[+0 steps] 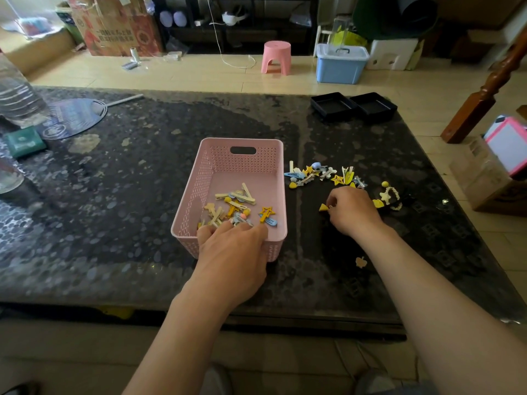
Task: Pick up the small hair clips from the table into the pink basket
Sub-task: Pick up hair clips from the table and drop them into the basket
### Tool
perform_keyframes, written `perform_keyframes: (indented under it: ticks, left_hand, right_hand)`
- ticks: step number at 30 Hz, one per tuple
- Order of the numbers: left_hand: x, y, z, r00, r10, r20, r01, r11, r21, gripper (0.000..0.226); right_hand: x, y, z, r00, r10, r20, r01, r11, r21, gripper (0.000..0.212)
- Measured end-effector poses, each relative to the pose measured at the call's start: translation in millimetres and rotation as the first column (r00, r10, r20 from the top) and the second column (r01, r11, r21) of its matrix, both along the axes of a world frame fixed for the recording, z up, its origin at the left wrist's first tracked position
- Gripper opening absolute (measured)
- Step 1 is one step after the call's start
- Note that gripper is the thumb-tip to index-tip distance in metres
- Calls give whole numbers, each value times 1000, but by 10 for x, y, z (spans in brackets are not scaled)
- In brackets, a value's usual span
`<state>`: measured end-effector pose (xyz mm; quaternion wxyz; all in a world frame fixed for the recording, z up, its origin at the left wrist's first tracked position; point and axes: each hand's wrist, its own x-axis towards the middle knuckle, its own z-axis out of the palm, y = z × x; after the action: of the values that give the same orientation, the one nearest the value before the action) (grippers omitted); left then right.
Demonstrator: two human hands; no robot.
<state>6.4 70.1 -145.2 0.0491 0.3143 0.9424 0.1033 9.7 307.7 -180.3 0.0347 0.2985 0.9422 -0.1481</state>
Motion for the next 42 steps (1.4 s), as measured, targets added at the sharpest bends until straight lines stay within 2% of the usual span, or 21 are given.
perform_keyframes:
  ticks: [3,5,9,12,15,17,19,21,23,25,27,29,31,34,36,38,42]
  left_hand:
    - [1,1,-2,1000,1,-1,-1,1000,0,11]
    - [-3,2,-5,1000,2,5,-2,1000,-4,11]
    - [1,-2,0,1000,-4,2,4,1000,-4,11]
    - [3,-5,-1,1000,-4,-1,4,1000,-11,12]
    - [0,0,4,1000,0,5,0,1000,-11,14]
    - [1,-1,4,1000,-2,4,3,1000,-13,14]
    - [5,-4,1,1000,-6,-3,6,1000,-11,13]
    - [7,-7,-4,1000,-6,-12,6,1000,-8,14]
    - [6,-9,-3,1000,-6,-15,5,1000,-11,16]
    - [7,-15,-2,1000,-10,-4,9,1000,-12,15]
    - [7,-18,-4,1000,-14,-8,14,1000,-3,14]
    - [5,-19,-7,1000,-8,-11,8,1000,0,15]
    - [5,-18,-6,1000,-6,-7,6,1000,-3,16]
    - [2,-14,1,1000,-6,8,6,1000,-5,17]
    - [-3,-10,0,1000,-5,12,5,1000,-5,17]
    - [-6,-2,-6,1000,-3,14,3,1000,-5,16]
    - [-4,-5,-12,1000,-6,9,6,1000,9,14]
  right_hand:
    - [29,29,4,997,-58,-47,55,996,-70,20]
    - [32,63,7,985,-128,-115,107,980,-170,15]
    - [28,123,131,903,-370,-217,213,825,-523,13]
    - [23,99,335,841,-428,-331,122,746,-655,17]
    - [-8,-126,577,824,-380,-421,-38,704,-709,15]
    - [-36,-357,678,825,-288,-486,-136,734,-666,12]
    - [-52,-583,714,840,-108,-532,-263,777,-572,18]
    - [-64,-741,701,849,75,-523,-391,754,-527,34]
    - [-83,-784,675,839,141,-526,-448,728,-519,41]
    - [-98,-712,642,835,131,-535,-402,808,-430,42]
    - [-114,-532,554,867,100,-488,-262,925,-275,47]
    - [-114,-288,379,939,40,-341,-89,987,-131,65]
    - [-65,-55,164,991,-48,-121,41,997,-58,88]
    - [23,170,-107,988,-110,111,115,993,-33,103]
    - [40,209,-183,979,-87,182,85,996,18,95]
    - [13,213,-211,981,-41,190,27,997,75,78]
    - [-43,182,-224,999,45,26,-48,994,94,42]
